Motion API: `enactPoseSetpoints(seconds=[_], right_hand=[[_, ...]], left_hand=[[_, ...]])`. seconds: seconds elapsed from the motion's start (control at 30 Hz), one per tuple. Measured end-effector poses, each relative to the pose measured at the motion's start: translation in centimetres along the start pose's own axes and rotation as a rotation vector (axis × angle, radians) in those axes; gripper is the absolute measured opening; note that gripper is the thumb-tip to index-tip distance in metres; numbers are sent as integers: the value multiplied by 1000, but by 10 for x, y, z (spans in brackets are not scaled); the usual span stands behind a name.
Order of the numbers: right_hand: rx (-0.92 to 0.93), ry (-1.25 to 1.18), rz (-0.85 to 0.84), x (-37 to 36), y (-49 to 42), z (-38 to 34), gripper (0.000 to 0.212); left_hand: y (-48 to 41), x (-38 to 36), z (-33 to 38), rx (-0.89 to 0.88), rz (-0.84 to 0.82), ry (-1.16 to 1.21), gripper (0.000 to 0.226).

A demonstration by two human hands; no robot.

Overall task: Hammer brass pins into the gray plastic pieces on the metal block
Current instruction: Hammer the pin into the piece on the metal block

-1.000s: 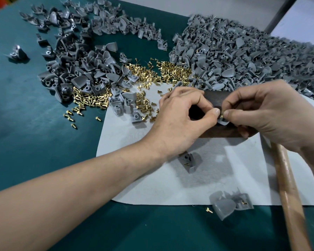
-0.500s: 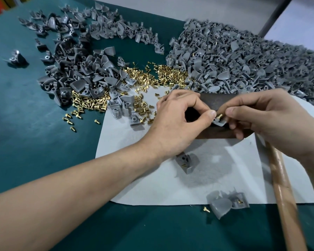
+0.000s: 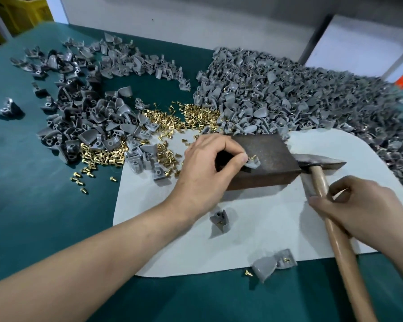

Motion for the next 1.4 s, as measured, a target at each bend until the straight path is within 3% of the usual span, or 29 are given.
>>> enactPoseSetpoints(seconds=[0.03, 0.1, 0.17, 0.2, 0.27, 0.33, 0.43, 0.53, 0.77, 0.87, 1.0, 1.17, 1.3, 1.4], right_hand=[[-51, -120, -40, 0, 1, 2, 22], [-204, -583, -223, -7, 3, 9, 15], [-288, -922, -373, -14, 10, 11, 29], [-264, -993, -365, -10, 14, 12, 34], [-202, -1050, -214, 8, 15, 15, 19], [-69, -1048, -78, 32, 23, 4, 14], [156, -969, -191, 49, 49, -40, 30], [293, -793, -235, 46, 71, -81, 33], [467, -601, 51, 93, 74, -115, 25], [463, -543, 137, 92, 74, -119, 19], [398, -397, -33, 43, 70, -115, 23], [476, -435, 199, 98, 75, -120, 31], [439, -293, 5, 45, 69, -125, 24], [425, -362, 36, 56, 63, -120, 22]], left_hand=[[0, 0, -1, 5, -1, -11, 3], [0, -1, 0, 12, -16, -33, 5], [1, -3, 1, 28, -40, -40, 5], [1, -3, 1, 36, -49, -41, 7], [0, -4, 3, 41, -54, -44, 11], [0, -3, 4, 35, -45, -46, 9], [-1, -3, 6, 15, -24, -50, 7], [-1, -2, 6, 2, -13, -50, 9], [-1, -3, -4, 86, -29, 39, 15], [-2, -4, -5, 82, -18, 82, 16], [-3, -1, -1, 42, 13, 52, 20], [-3, -4, -6, 66, -15, 77, 15], [-5, -2, 0, 7, 6, 68, 25], [-4, -1, -2, 3, 7, 53, 23]])
Point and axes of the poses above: each hand's wrist, its own y-axis away from the middle knuckle, its own x-axis out of the back of the hand, z = x × y, the point moved 9 cm from there along -y, towards the middle knuckle, and after that the axes turned 7 degrees about -y, right-handed, at the moved point
